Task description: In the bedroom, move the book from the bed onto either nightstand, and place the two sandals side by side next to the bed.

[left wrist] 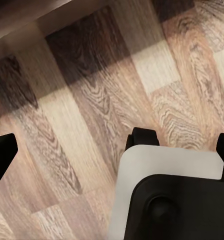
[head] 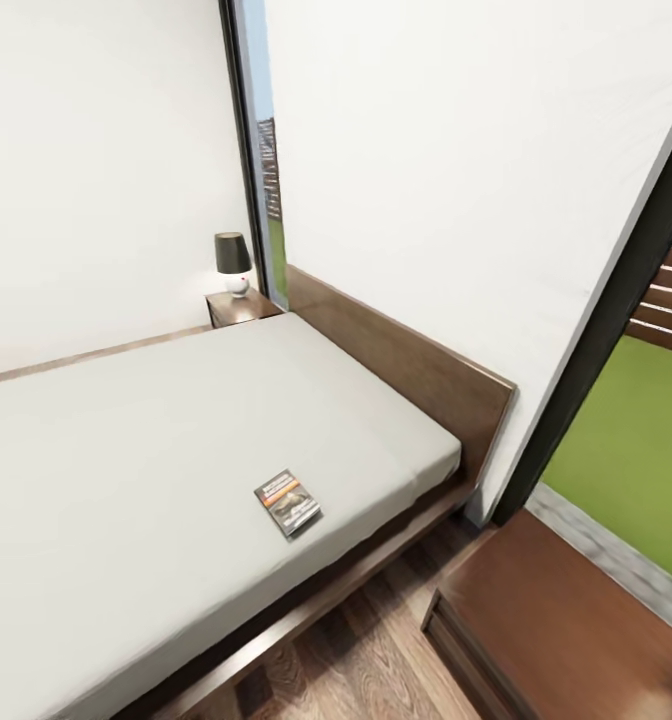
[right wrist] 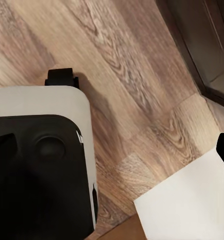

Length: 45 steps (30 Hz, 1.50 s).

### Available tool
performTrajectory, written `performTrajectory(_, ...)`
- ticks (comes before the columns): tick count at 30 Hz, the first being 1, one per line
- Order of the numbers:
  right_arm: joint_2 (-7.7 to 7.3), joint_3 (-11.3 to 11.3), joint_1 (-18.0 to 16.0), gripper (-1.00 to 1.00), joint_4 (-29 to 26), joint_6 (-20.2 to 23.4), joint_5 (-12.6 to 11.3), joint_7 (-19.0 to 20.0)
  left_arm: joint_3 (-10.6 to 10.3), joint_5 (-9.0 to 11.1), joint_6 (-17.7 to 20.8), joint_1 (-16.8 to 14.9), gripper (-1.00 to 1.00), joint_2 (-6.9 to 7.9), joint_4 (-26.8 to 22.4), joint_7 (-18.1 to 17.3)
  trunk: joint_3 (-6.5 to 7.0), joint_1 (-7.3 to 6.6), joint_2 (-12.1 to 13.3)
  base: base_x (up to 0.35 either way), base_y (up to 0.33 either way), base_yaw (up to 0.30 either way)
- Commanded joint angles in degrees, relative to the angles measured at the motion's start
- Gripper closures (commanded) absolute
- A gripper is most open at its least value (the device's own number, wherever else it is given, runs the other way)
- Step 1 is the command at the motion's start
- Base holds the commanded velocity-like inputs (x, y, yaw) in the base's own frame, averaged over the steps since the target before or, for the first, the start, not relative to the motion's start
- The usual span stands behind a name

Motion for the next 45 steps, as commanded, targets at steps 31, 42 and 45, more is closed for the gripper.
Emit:
performTrajectory(31,0.45,0.70,-0.03,-1.00,0.05,0.25,-0.37,-0.15,-0.47,0.57,-0.22,-0.04,-1.00,0.02,0.06,-0.28,-0.05,0.01,-0.03,0.097,-0.051,0.037)
performTrajectory(42,0.45,0.74,-0.03,-1.00,-0.01,0.23,-0.37,-0.15,-0.49,0.65,-0.32,-0.07,-1.00,0.02,-0.07,-0.36,-0.05,0.01,-0.03,0.008,-0.006,0.001)
performTrajectory(45,0.45,0.75,-0.03,-1.00,-0.04,0.21,-0.37,-0.15,-0.49,0.72,-1.64,-0.07,-1.00,0.15,-0.99,-1.22,-0.05,0.01,-0.03,0.001,-0.001,0.000)
